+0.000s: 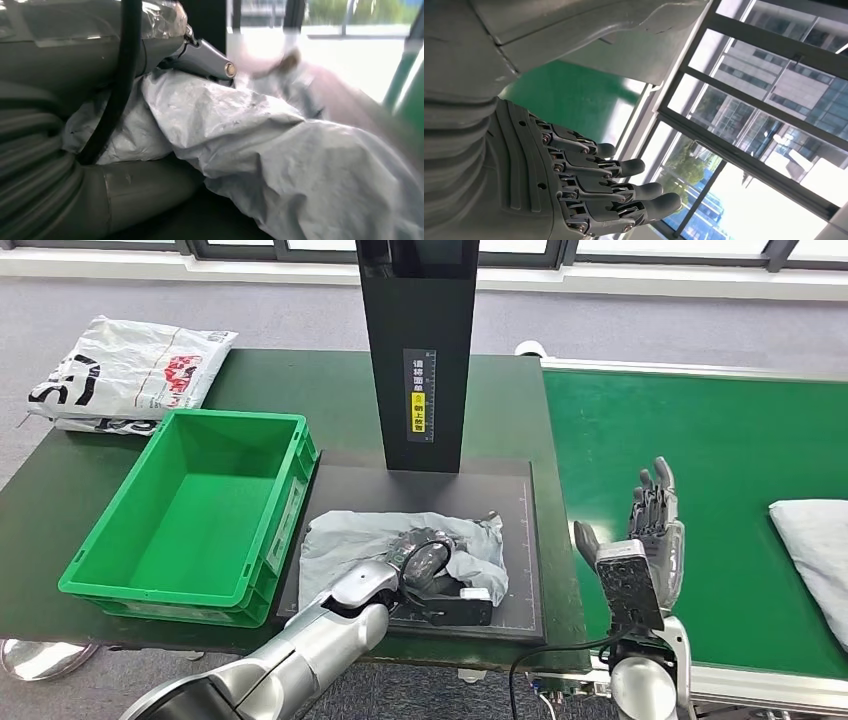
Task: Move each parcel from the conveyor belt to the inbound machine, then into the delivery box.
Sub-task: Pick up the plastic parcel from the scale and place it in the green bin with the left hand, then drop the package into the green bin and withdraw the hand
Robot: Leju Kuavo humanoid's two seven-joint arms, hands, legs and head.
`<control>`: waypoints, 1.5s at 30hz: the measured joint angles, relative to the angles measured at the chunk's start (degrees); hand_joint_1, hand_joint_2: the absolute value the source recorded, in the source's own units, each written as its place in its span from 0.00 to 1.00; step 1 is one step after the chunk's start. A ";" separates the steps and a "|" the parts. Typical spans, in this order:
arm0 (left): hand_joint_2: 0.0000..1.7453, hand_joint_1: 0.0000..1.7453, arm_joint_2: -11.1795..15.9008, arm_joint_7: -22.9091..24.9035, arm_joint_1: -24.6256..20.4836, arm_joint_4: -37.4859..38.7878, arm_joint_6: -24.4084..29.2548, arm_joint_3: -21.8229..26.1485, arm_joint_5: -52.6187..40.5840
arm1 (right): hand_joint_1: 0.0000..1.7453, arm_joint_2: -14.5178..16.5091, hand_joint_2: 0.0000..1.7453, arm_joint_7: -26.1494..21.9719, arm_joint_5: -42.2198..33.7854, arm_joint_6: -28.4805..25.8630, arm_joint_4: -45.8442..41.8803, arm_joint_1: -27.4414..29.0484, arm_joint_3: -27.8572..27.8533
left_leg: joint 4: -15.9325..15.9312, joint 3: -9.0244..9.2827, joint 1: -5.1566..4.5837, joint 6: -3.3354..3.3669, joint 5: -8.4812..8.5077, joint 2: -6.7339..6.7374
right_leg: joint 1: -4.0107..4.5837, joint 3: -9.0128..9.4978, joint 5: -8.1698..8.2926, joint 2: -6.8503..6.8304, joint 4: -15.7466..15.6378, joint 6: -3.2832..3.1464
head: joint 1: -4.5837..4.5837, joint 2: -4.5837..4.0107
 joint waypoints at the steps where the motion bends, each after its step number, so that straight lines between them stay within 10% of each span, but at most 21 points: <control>1: 1.00 1.00 0.00 -1.37 0.06 -0.64 2.67 0.85 1.54 | 0.00 0.19 1.00 -0.05 0.09 0.07 -0.16 0.08 -0.21 | 0.00 -0.03 0.00 -0.01 0.01 0.00 | 0.00 -0.03 0.01 0.00 0.00 -0.01 | 0.00 0.00; 6: 1.00 1.00 0.38 -9.74 0.04 -9.87 14.81 7.73 8.87 | 0.00 0.51 1.00 -0.74 -0.46 -0.26 -0.14 -0.02 -0.35 | 0.00 -0.16 0.00 -0.02 0.03 -0.01 | 0.00 -0.13 0.02 0.01 0.03 -0.02 | 0.00 0.00; 9: 1.00 1.00 0.96 -10.15 0.37 -23.60 19.78 14.74 -3.49 | 0.00 0.51 1.00 -1.82 -1.64 -0.68 1.14 -0.83 -0.34 | 0.00 -0.27 0.01 -0.03 0.03 0.01 | 0.01 -0.24 0.03 0.04 0.06 -0.03 | 0.00 0.00; 20: 1.00 1.00 2.33 -8.65 3.17 -47.09 20.82 34.98 -25.22 | 0.00 -2.39 1.00 -5.05 -7.72 -4.97 5.43 0.39 -0.12 | -0.04 -0.30 0.02 -0.04 0.01 -0.05 | 0.02 -0.28 -0.03 -0.03 0.06 -0.07 | 0.00 0.00; 22: 1.00 1.00 4.61 0.16 3.36 -47.14 20.76 35.37 -29.89 | 0.00 -3.29 1.00 -5.15 -8.55 -5.62 5.99 0.98 0.21 | -0.04 -0.30 0.01 -0.05 0.01 -0.04 | 0.01 -0.35 -0.05 -0.02 0.06 -0.06 | 0.01 0.00; 27: 1.00 1.00 14.49 46.49 -2.24 -32.77 18.76 23.51 -32.64 | 0.00 -4.37 1.00 -4.21 -9.13 -5.92 6.50 2.10 0.53 | -0.06 -0.26 0.03 -0.16 0.10 0.14 | 0.06 -0.42 0.04 0.14 0.10 -0.19 | 0.00 0.00; 29: 1.00 1.00 16.45 52.68 -3.90 -26.86 14.32 20.48 -32.68 | 0.00 -4.56 1.00 -3.37 -8.64 -5.35 6.50 2.26 0.54 | -0.06 -0.26 0.06 -0.21 0.15 0.16 | 0.08 -0.41 0.06 0.16 0.11 -0.22 | 0.00 0.00; 37: 1.00 1.00 19.93 40.48 -6.86 -7.37 -7.14 18.81 -32.52 | 0.00 -4.95 1.00 -2.13 -7.11 -2.11 6.42 3.11 0.54 | -0.07 -0.27 0.07 -0.25 0.12 0.38 | 0.07 -0.50 0.12 0.38 0.12 -0.27 | 0.00 0.00; 44: 1.00 1.00 20.85 37.60 -6.91 -1.46 -10.34 19.62 -31.98 | 0.00 -5.30 1.00 -2.11 -6.84 -0.99 6.20 3.60 0.54 | -0.10 -0.32 0.07 -0.26 0.11 0.26 | 0.08 -0.50 0.09 0.27 0.12 -0.28 | 0.00 0.00; 45: 1.00 0.85 20.87 37.55 -6.98 -1.09 -10.39 19.67 -31.97 | 0.00 -5.32 1.00 -2.11 -6.83 -0.96 6.19 3.61 0.54 | -0.10 -0.31 0.07 -0.26 0.11 0.25 | 0.08 -0.50 0.09 0.27 0.12 -0.28 | 0.00 0.00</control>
